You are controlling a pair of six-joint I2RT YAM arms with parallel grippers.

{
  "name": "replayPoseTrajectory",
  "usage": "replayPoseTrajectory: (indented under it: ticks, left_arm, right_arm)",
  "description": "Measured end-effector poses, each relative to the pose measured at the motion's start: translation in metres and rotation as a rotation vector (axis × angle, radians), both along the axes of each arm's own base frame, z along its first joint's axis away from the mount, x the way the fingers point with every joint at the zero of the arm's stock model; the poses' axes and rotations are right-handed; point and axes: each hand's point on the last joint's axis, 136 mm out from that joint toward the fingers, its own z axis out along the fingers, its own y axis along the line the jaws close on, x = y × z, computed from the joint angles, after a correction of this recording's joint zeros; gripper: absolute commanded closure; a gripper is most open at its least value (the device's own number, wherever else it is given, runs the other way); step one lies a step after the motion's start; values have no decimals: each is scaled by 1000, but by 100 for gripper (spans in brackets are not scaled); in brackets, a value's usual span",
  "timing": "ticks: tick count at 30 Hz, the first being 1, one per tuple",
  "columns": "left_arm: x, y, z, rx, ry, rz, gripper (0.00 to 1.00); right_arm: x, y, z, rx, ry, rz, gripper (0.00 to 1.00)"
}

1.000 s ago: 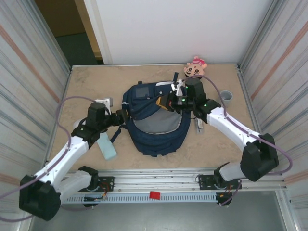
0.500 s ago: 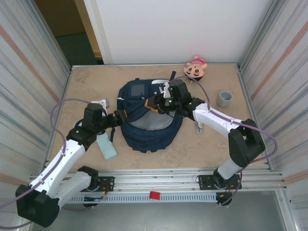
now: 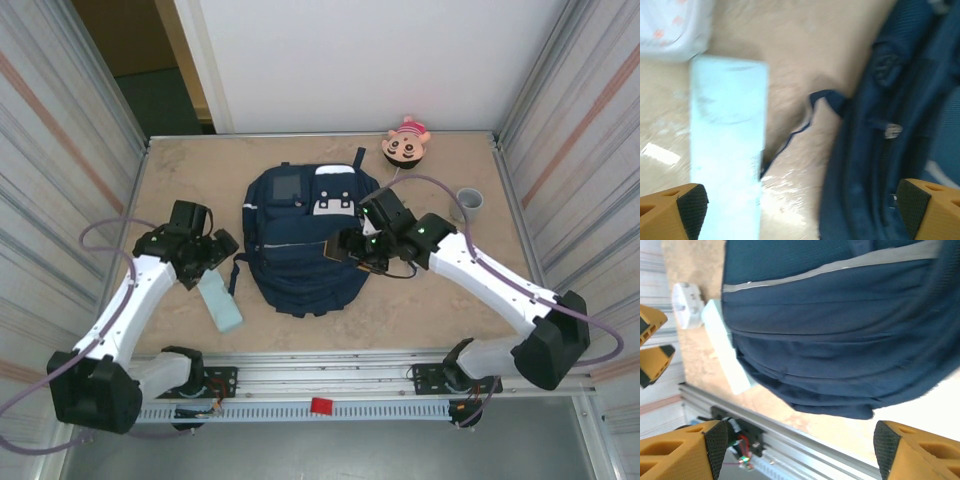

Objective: Pack the student bag

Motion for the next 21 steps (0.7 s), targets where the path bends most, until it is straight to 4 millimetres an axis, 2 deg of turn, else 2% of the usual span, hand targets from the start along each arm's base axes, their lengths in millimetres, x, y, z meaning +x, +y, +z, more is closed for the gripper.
replayPoseTrajectory:
  ticks: [4, 8, 14, 21]
  left_arm:
    - [-15, 6, -19, 18, 103, 21, 1]
    - [-20, 10, -39, 38, 195, 27, 1]
    - [-17, 28, -68, 49, 311, 52, 1]
    - [-8, 31, -90, 43, 355, 17, 1]
  right_arm:
    - [-3, -14, 7, -44, -49, -17, 22]
    - [0, -17, 12, -44, -93, -24, 22]
    - [2, -17, 3, -51, -100, -23, 22]
    - [5, -15, 0, -52, -117, -13, 22]
